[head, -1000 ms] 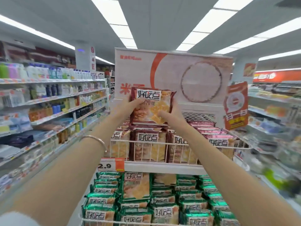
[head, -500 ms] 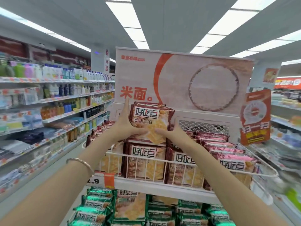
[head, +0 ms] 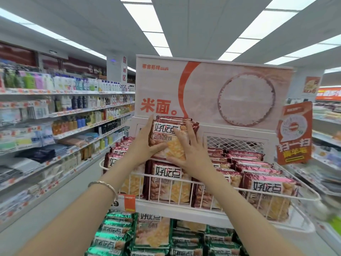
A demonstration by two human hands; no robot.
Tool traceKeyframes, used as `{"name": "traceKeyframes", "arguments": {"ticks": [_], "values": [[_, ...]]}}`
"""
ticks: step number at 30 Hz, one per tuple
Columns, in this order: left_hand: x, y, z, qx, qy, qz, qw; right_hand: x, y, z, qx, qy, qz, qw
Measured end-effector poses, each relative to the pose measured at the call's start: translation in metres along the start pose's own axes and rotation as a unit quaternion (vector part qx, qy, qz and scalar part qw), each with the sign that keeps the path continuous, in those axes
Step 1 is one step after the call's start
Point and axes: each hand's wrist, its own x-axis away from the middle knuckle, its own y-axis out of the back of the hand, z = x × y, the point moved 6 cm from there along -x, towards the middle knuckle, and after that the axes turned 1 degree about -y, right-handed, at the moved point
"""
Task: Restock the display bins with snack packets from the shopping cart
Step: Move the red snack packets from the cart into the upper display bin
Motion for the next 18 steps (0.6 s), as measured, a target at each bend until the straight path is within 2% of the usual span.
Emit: {"name": "traceKeyframes", "arguments": {"ticks": [3, 7, 10, 12, 14, 18], "values": [[0.009, 0.013, -0.001, -0.032, 0.009, -0.002, 0.999, 0.007, 0.013, 0.000, -0.011, -0.001, -0.016, 1.000], [0.043, 0.058, 0.015, -0.044, 0.049, -0.077, 0.995, 0.026, 0.034, 0.025, -0.029, 0.013, -0.150, 0.988], [0.084, 0.107, 0.045, -0.096, 0.106, -0.132, 0.981, 0.042, 0.034, 0.077, -0.058, 0.071, -0.211, 0.973], [0.126, 0.142, 0.068, -0.122, 0.142, -0.150, 0.971, 0.056, 0.014, 0.129, -0.091, 0.119, -0.190, 0.970], [0.184, 0.175, 0.096, -0.135, 0.190, -0.158, 0.959, 0.078, -0.021, 0.184, -0.143, 0.153, -0.126, 0.969], [0.348, 0.231, 0.163, -0.187, 0.327, -0.163, 0.912, 0.150, -0.100, 0.293, -0.204, 0.212, 0.008, 0.956]]}}
